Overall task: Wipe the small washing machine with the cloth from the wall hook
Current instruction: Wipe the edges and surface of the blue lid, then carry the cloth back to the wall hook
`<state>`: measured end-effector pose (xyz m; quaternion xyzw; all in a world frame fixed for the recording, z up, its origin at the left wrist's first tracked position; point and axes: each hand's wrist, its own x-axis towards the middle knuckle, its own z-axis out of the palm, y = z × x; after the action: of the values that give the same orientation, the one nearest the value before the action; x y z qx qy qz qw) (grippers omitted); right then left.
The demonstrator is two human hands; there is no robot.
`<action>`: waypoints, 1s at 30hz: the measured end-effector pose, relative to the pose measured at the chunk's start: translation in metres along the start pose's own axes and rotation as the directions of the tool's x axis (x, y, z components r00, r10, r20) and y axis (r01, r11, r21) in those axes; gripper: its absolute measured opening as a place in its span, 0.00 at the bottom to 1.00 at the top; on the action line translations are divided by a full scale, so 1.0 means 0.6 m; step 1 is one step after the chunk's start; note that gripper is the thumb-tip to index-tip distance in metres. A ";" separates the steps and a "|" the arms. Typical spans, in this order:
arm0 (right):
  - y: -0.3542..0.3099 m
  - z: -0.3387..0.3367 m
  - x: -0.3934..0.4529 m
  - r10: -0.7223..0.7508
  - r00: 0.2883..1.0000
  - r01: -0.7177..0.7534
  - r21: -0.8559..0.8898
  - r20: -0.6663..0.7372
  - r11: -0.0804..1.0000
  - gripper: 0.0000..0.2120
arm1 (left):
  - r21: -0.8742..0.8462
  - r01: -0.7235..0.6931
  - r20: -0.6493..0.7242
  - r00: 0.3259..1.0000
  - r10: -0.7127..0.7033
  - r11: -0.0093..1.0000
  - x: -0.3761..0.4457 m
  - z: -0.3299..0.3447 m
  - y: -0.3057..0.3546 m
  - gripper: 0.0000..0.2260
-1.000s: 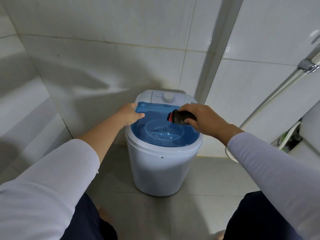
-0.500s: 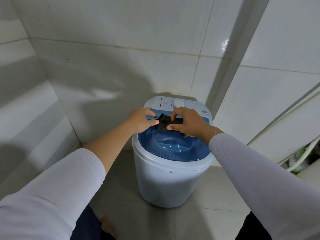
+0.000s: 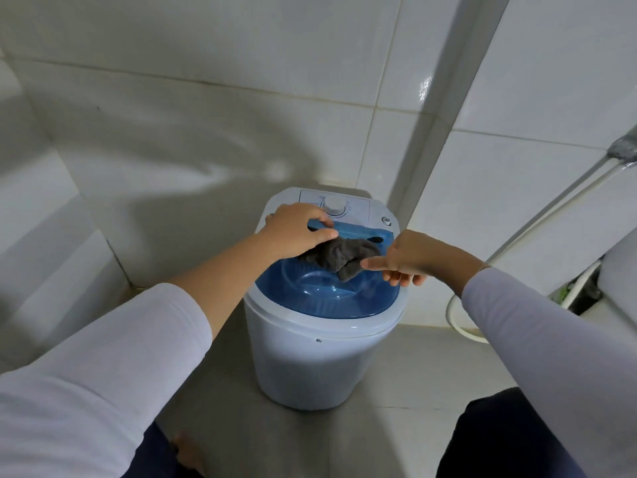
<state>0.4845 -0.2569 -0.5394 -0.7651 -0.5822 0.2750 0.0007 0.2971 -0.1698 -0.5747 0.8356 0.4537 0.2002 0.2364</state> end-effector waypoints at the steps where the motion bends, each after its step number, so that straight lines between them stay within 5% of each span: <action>1: -0.001 0.008 -0.001 0.010 1.000 -0.010 0.014 -0.004 1.000 0.20 | 0.022 -0.027 0.035 0.999 0.026 0.999 0.001 0.004 0.014 0.13; 7: -0.026 0.028 0.000 -0.051 0.980 0.097 0.240 -0.191 0.966 0.07 | 0.101 -0.072 0.144 0.988 0.057 0.992 0.005 0.016 0.055 0.15; 12: -0.056 -0.001 -0.002 -0.151 0.939 0.291 0.483 -0.309 0.826 0.08 | 0.030 -0.139 0.071 0.988 0.136 0.990 0.005 -0.028 0.053 0.22; 20: -0.123 -0.071 -0.002 -0.307 0.872 0.485 0.597 -0.380 0.639 0.02 | -0.088 -0.090 -0.160 0.984 0.075 0.992 0.016 -0.132 0.045 0.08; 23: -0.137 -0.082 0.010 -0.350 0.882 0.470 0.553 -0.315 0.688 0.11 | -0.136 -0.040 -0.281 0.960 0.000 0.990 0.020 -0.170 0.039 0.08; 25: -0.151 -0.083 0.014 -0.389 0.877 0.478 0.433 -0.282 0.764 0.08 | -0.150 0.002 -0.335 0.941 -0.053 0.989 0.024 -0.193 0.030 0.08; 27: -0.171 -0.088 0.021 -0.416 0.862 0.505 0.406 -0.290 0.762 0.02 | -0.144 0.042 -0.344 0.935 -0.090 0.989 0.029 -0.212 0.018 0.08; 30: -0.214 -0.103 0.034 -0.437 0.831 0.552 0.416 -0.344 0.722 0.08 | -0.110 0.087 -0.302 0.946 -0.117 0.990 0.038 -0.236 -0.005 0.09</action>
<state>0.3998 -0.1779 -0.4543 -0.5789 -0.6707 0.3185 0.3370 0.2288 -0.1189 -0.4596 0.7574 0.5175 0.3368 0.2123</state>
